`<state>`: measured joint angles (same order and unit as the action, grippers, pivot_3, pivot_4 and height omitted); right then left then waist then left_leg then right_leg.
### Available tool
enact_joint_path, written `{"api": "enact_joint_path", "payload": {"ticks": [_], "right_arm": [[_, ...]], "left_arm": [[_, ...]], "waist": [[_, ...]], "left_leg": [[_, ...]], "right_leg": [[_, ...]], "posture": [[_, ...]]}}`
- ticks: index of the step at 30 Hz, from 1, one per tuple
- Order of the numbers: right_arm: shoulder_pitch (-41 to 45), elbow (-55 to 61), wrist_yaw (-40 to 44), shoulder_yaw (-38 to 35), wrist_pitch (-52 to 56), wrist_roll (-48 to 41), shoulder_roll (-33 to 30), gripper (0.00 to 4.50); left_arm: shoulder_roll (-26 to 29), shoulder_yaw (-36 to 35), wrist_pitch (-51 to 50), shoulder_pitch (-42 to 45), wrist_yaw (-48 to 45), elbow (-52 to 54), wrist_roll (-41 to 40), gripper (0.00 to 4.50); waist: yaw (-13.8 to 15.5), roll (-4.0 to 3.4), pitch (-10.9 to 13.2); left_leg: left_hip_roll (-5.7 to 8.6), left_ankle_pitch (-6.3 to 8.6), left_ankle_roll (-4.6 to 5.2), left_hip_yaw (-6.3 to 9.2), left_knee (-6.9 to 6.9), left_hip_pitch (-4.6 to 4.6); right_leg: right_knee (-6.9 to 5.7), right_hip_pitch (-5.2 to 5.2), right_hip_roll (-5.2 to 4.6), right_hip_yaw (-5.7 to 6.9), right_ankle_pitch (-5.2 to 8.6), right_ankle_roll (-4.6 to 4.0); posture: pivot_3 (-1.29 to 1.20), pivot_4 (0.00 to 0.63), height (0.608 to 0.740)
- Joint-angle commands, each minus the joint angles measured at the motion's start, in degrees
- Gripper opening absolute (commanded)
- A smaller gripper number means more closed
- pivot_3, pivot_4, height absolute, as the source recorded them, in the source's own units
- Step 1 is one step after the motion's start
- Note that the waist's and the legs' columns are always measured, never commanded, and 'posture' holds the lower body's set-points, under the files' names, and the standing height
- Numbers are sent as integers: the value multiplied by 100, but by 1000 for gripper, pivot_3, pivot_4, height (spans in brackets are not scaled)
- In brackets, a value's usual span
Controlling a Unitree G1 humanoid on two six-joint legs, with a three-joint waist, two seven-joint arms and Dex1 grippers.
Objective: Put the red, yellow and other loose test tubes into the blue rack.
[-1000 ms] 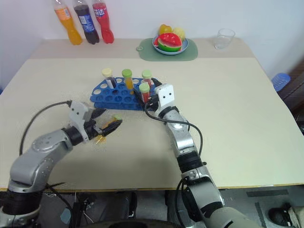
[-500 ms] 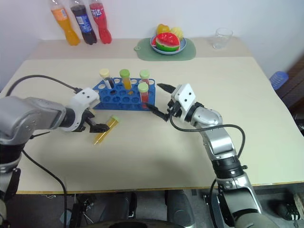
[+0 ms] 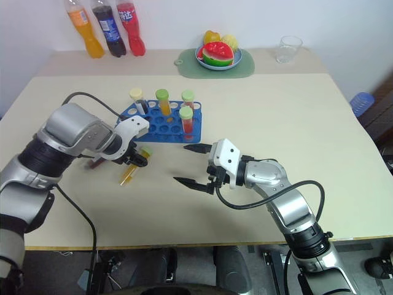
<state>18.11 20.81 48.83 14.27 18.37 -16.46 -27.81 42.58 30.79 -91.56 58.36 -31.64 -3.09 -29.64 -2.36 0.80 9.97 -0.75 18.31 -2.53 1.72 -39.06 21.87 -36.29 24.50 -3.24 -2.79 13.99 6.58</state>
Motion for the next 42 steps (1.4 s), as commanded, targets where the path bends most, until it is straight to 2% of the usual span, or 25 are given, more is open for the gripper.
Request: {"api": "enact_joint_path", "payload": {"ticks": [1,2,5,8,9,11,13,16,20,23,26,29,33,42], "right_arm": [[-33,247,-108,41,-66,48,88,4267],[-35,250,-119,49,-66,55,94,4267],[-20,237,-154,51,-63,66,104,4267],[-44,183,-156,12,-103,84,58,4267],[-60,153,-154,-1,-118,86,48,4267],[-79,79,-165,-10,-148,91,62,4267],[-89,-10,-218,-16,-153,94,129,4267],[-65,-217,-364,-43,-191,150,285,4267],[38,-566,-544,-106,-262,211,505,4267],[163,-829,-592,-108,-339,266,602,4267],[251,-991,-588,-100,-408,299,657,4267],[277,-1068,-551,-94,-468,322,670,4267],[281,-1127,-601,-119,-539,374,702,4267],[89,-943,-812,-175,-493,400,714,4267]], "left_arm": [[110,-87,36,15,-91,160,96,963],[163,-103,48,-10,-128,197,104,804],[432,-288,72,-118,-379,444,-43,804],[1114,-1115,994,-764,-1007,1401,-348,804],[1173,-1662,1622,-1151,-1208,1700,-448,804],[1022,-2702,2430,-1807,-1390,2034,-693,804],[573,-3404,2915,-2222,-857,2282,-587,804],[-319,-3916,3563,-2645,-92,2667,-440,804],[-1606,-3455,5363,-3052,1179,2872,779,804],[-2573,-3007,6589,-3133,2224,2311,1776,804],[-3219,-2608,7903,-3211,2561,1635,2407,804],[-3511,-2570,8763,-3168,2550,961,2564,804],[-3720,-2585,9415,-3003,2427,155,2593,804],[-3688,-2504,9197,-3027,2245,-133,2753,804]], "waist": [[6,0,0],[6,0,0],[-8,0,0],[-26,0,1],[-22,-1,1],[20,1,1],[108,0,1],[194,5,-2],[189,8,-3],[181,6,-4],[173,7,-6],[161,6,-6],[168,6,-6],[166,6,-6]], "left_leg": [[0,0,0,0,0,0],[0,0,0,0,0,1],[0,0,0,0,0,2],[-4,0,0,-2,1,4],[-6,0,0,-2,2,7],[-7,-2,-3,-2,4,9],[-5,-5,-9,1,-6,21],[4,-4,-7,2,-14,19],[14,-1,-3,-1,-13,19],[16,-2,-4,-1,-13,18],[17,-3,-6,-2,-13,16],[16,-3,-5,-2,-9,14],[16,-3,-5,-3,-10,13],[16,-3,-3,-2,-9,14]], "right_leg": [[0,0,0,0,0,0],[1,0,0,0,0,0],[1,0,-1,0,0,0],[-2,7,-1,-2,0,0],[-1,11,0,-2,0,0],[0,13,-5,0,0,-2],[2,15,-10,8,-1,-2],[8,0,-18,12,-2,0],[13,-1,-29,10,-3,2],[10,1,-30,10,-4,3],[9,0,-28,11,-5,4],[9,1,-26,10,-5,4],[8,0,-26,10,-6,4],[8,0,-25,11,-6,5]], "posture": [[0,150,734],[0,150,734],[0,150,734],[0,150,734],[0,150,734],[0,150,734],[0,150,734],[0,150,734],[0,150,734],[0,150,734],[0,150,734],[0,150,734],[0,150,734],[0,150,734]]}}
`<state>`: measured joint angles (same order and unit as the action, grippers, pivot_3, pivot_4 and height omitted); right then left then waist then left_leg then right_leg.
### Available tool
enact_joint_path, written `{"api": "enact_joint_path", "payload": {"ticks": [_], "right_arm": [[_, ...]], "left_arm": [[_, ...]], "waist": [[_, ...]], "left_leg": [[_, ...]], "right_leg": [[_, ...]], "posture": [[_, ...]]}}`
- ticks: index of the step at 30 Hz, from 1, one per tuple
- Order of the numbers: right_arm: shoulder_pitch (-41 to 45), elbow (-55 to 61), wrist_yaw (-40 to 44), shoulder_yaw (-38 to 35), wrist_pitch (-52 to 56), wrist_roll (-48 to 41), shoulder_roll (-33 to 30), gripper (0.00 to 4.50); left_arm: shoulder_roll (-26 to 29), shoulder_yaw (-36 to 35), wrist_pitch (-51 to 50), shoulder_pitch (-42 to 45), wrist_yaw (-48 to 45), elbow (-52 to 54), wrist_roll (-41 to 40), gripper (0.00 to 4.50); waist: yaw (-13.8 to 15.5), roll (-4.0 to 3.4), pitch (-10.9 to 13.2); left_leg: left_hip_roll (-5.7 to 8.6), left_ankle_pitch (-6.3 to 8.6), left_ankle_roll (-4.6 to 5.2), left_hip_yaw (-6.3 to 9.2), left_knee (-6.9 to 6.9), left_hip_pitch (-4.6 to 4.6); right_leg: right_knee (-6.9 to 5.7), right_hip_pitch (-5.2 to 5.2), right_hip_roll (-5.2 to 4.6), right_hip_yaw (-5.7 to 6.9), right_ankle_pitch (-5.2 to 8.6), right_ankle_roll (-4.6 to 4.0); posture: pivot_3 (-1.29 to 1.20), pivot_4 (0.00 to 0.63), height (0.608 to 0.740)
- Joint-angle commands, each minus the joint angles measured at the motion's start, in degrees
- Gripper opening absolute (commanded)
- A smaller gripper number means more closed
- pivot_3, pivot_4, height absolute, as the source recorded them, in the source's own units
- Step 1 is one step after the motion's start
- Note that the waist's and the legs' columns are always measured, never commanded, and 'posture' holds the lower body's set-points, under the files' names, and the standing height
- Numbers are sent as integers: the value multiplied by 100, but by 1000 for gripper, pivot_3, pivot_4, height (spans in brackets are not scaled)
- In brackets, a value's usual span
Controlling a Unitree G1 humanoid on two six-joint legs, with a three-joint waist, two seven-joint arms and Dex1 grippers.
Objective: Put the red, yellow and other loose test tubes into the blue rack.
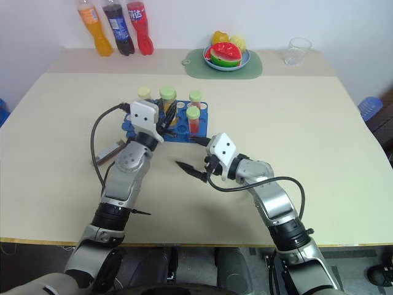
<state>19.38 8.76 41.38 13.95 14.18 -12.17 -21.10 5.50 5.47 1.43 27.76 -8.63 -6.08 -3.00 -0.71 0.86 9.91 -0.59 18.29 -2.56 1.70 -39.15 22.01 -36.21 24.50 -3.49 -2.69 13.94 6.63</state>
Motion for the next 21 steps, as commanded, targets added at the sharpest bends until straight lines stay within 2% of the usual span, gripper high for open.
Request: {"api": "enact_joint_path", "payload": {"ticks": [1,21], "right_arm": [[-56,276,-84,-144,-71,-30,44,4267],[-80,195,-99,-48,-101,-15,103,4267]], "left_arm": [[47,41,-165,19,-71,174,130,804],[64,-31,-691,-71,58,289,388,804]], "waist": [[1,0,0],[-4,-2,-2]], "left_leg": [[0,0,0,0,0,0],[0,0,0,0,1,-20]], "right_leg": [[0,0,0,0,0,0],[-2,-17,2,-1,0,0]], "posture": [[0,150,734],[0,150,734]]}}
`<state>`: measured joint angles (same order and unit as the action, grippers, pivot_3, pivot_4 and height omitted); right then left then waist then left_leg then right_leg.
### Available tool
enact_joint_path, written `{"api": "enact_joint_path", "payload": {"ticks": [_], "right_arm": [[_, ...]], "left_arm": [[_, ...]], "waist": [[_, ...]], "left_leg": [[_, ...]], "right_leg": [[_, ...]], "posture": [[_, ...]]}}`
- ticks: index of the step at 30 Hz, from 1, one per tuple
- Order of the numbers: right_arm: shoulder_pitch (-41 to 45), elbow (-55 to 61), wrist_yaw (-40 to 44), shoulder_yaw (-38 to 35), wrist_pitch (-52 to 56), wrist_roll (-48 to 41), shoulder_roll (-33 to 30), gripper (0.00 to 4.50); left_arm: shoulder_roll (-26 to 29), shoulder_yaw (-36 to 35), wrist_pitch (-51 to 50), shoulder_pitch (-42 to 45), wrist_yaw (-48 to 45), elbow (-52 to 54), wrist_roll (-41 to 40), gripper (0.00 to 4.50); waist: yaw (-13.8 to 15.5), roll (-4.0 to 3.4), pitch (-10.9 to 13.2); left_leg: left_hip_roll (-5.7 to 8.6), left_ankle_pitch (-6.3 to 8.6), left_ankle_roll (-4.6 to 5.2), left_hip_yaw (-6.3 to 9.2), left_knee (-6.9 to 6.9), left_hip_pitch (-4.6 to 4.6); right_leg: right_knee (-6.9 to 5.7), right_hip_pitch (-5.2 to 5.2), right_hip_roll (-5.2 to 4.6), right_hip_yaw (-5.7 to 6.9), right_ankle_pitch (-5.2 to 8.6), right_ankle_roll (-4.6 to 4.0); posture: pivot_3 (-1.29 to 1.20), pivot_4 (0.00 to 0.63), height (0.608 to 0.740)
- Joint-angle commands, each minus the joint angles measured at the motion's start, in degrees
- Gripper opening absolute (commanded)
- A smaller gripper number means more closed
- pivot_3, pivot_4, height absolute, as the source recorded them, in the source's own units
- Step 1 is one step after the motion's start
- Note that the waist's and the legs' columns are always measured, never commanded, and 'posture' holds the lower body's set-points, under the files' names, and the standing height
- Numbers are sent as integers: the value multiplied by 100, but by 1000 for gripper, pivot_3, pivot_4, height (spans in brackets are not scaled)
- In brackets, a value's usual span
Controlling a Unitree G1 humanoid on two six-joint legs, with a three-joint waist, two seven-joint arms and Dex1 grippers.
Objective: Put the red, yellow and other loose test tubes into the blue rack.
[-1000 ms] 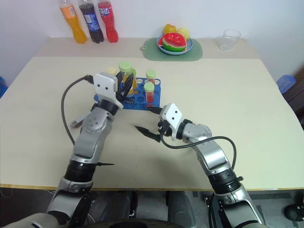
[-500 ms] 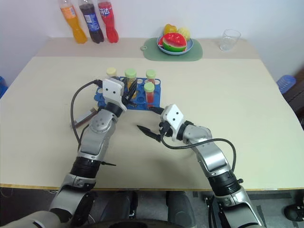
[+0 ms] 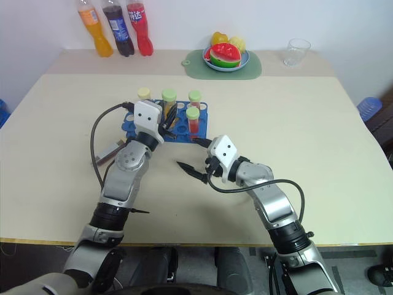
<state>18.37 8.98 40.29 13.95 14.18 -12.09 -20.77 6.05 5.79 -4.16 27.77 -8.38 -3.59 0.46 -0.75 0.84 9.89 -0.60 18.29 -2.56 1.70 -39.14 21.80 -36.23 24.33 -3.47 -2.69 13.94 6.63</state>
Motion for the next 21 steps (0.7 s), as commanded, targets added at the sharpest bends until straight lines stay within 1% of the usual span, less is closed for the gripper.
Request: {"api": "enact_joint_path", "payload": {"ticks": [1,7,12,14,15,19,21], "right_arm": [[23,172,11,-43,-102,-20,74,4267],[16,158,15,-32,-115,11,100,4267],[0,163,10,-22,-124,27,109,4267],[-5,165,8,-21,-126,31,115,4267],[-6,166,8,-22,-126,35,119,4267],[-7,189,-13,-57,-112,41,135,4267],[-15,240,-24,-104,-78,21,119,4267]], "left_arm": [[8,-69,-137,-72,31,43,40,804],[-122,-115,-230,-74,-18,42,-125,804],[-159,-128,-133,-75,7,-22,-91,804],[-193,-170,-119,-78,31,-53,-122,1842],[-198,-182,-113,-77,35,-60,-122,2222],[-83,-320,-132,-123,-18,164,-200,4199],[89,-622,-218,-183,-177,596,-504,4199]], "waist": [[-6,0,0],[-3,0,0],[1,0,0],[3,0,0],[4,0,0],[-5,0,0],[-24,0,0]], "left_leg": [[0,0,0,0,0,-1],[-1,0,0,0,1,-1],[-1,0,0,0,1,-1],[-1,0,0,0,1,-1],[-1,0,0,0,1,-1],[-1,0,0,0,1,-1],[-1,0,0,0,1,-1]], "right_leg": [[0,-1,0,0,0,0],[0,-1,1,-1,0,0],[0,-1,1,-1,0,0],[0,-1,1,-1,0,0],[0,-1,1,-1,0,0],[0,-1,1,-1,0,0],[0,-1,2,-1,0,0]], "posture": [[0,150,734],[0,150,734],[0,150,734],[0,150,734],[0,150,734],[0,150,734],[0,150,734]]}}
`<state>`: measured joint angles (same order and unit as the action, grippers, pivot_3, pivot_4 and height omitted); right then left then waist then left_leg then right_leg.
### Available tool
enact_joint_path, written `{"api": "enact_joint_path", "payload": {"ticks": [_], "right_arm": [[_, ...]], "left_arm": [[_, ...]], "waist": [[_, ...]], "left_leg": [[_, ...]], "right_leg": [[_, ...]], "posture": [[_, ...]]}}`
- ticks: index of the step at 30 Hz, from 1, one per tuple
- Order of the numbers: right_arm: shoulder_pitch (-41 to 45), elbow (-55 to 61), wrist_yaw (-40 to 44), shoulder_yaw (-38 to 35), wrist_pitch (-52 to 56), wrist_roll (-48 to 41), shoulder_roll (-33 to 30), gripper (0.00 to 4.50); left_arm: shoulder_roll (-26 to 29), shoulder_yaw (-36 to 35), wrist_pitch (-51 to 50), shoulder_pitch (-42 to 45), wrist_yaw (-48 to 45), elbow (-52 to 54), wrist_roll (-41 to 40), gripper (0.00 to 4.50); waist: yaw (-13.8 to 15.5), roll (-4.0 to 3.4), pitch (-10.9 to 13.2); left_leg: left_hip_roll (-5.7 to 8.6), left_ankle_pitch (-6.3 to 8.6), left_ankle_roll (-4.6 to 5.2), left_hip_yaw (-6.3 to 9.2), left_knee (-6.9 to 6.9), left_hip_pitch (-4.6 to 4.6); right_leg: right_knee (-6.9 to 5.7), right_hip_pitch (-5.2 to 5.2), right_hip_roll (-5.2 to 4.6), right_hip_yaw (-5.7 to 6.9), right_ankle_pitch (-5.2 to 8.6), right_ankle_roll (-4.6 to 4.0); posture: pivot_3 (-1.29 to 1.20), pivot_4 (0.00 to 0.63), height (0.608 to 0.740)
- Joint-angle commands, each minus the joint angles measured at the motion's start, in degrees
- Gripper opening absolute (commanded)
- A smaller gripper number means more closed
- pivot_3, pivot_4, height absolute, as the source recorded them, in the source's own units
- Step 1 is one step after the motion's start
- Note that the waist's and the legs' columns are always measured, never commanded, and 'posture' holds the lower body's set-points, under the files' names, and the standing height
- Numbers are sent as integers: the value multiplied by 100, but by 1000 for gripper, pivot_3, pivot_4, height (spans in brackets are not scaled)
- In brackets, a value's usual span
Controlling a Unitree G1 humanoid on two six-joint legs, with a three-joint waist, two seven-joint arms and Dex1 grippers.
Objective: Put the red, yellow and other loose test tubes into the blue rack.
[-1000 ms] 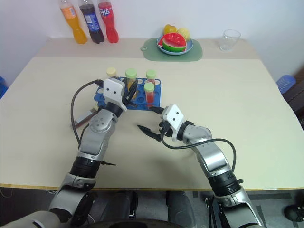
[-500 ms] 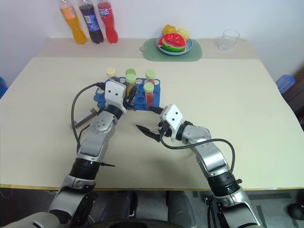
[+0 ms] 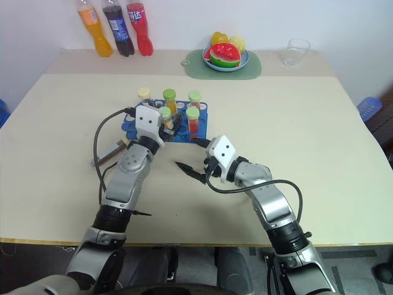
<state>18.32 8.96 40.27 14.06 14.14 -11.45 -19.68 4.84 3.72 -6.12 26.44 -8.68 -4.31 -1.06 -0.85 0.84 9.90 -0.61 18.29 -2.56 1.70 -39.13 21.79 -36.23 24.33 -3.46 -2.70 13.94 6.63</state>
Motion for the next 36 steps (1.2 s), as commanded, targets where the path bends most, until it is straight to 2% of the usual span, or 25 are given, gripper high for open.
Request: {"api": "enact_joint_path", "payload": {"ticks": [1,3,7,8,10,12,16,19,23,26,29,34,35,36], "right_arm": [[-19,266,-24,-136,-58,-53,-2,4267],[-49,307,-11,-184,-43,-78,-43,4267],[-56,308,14,-227,-31,-82,-71,4267],[-41,297,26,-234,-30,-82,-78,4267],[24,313,117,-259,-21,-104,-146,4267],[95,312,191,-290,-4,-130,-185,4267],[223,247,323,-304,-25,-144,-253,4267],[273,248,411,-261,-52,-135,-261,4267],[242,447,431,-206,16,-140,-243,4267],[192,548,383,-210,68,-125,-242,4267],[28,720,273,-255,122,-96,-286,4267],[-144,946,118,-255,226,-73,-306,4267],[-159,979,99,-254,246,-75,-310,4267],[-171,1011,84,-252,267,-77,-317,4267]], "left_arm": [[305,-567,-91,-63,-226,879,-520,4199],[693,-940,-464,-34,-540,1360,-972,4199],[1879,-1499,-1829,69,-1455,1809,-1948,4199],[2245,-1631,-2231,124,-1676,1782,-2146,4199],[3490,-1628,-3485,273,-2406,1440,-2344,4360],[4260,-1382,-3728,383,-2851,1110,-2180,4360],[4947,-758,-4432,1091,-3696,295,-2223,4360],[5427,662,-4842,1795,-4631,-331,-1581,4360],[5187,2118,-4968,2695,-5611,-1524,-851,4360],[5030,2619,-4900,3023,-6190,-2039,-569,4360],[4870,2900,-4588,3209,-6389,-2433,-193,3468],[4679,2981,-4207,3387,-6665,-2928,195,948],[4709,2968,-4101,3368,-6712,-2957,267,720],[4758,2947,-3997,3337,-6747,-2974,341,702]], "waist": [[-20,0,0],[-17,0,0],[-21,-1,0],[-22,0,0],[-29,2,2],[-51,-4,6],[23,-2,6],[9,-1,6],[-18,-4,8],[-51,-4,8],[-59,-3,8],[-24,-3,8],[-24,-3,8],[-29,-3,8]], "left_leg": [[-2,0,0,0,1,0],[-5,0,0,1,2,-1],[-7,0,0,0,3,-3],[-7,0,0,0,3,-3],[-7,0,0,0,3,-4],[-8,0,1,0,7,-7],[-8,1,2,0,10,-8],[-8,1,2,-2,7,-3],[-9,2,3,-4,13,-4],[-11,2,3,-4,11,-2],[-14,2,4,-2,11,10],[-14,2,4,-1,4,19],[-14,2,4,0,3,20],[-14,2,4,0,3,20]], "right_leg": [[0,0,1,0,0,0],[-1,1,3,0,0,0],[-3,1,5,-1,0,-1],[-4,1,5,-1,0,-1],[-4,1,7,-1,1,0],[-4,1,13,-2,2,-1],[-1,-1,13,-2,3,-1],[-1,-1,15,-2,3,-1],[0,1,21,-3,4,-1],[-2,4,23,-5,4,-1],[-2,17,24,-5,4,-1],[-3,21,23,-4,4,-1],[-2,21,23,-4,4,-1],[-2,21,23,-4,4,-1]], "posture": [[0,150,734],[0,150,734],[0,150,734],[0,150,734],[0,150,734],[0,150,734],[0,150,734],[0,150,734],[0,150,734],[0,150,734],[0,150,734],[0,150,734],[0,150,734],[0,150,734]]}}
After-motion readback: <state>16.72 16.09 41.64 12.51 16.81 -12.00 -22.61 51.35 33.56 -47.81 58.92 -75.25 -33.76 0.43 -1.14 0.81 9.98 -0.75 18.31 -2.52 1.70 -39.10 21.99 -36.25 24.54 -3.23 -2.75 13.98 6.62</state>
